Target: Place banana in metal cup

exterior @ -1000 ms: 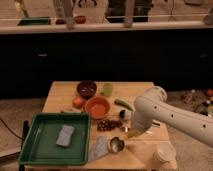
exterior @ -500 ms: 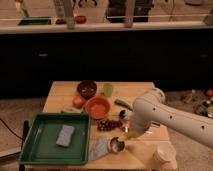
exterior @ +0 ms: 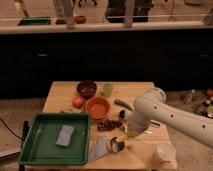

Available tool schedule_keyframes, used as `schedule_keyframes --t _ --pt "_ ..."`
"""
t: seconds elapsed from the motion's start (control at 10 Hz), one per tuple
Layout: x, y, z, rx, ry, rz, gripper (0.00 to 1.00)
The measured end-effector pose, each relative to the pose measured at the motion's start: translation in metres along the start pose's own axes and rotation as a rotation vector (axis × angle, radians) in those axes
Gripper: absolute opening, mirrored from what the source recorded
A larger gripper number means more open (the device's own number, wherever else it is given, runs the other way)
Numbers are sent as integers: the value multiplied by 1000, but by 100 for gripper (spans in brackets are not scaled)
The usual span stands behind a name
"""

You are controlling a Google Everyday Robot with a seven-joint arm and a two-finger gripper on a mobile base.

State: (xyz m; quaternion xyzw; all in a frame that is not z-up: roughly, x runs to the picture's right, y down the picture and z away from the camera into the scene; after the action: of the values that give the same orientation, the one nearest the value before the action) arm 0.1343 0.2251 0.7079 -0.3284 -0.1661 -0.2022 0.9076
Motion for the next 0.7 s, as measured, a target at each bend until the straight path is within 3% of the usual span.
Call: schedule_keyframes --t 0.7 --pt "-29 -5 -10 72 -213 -141 0"
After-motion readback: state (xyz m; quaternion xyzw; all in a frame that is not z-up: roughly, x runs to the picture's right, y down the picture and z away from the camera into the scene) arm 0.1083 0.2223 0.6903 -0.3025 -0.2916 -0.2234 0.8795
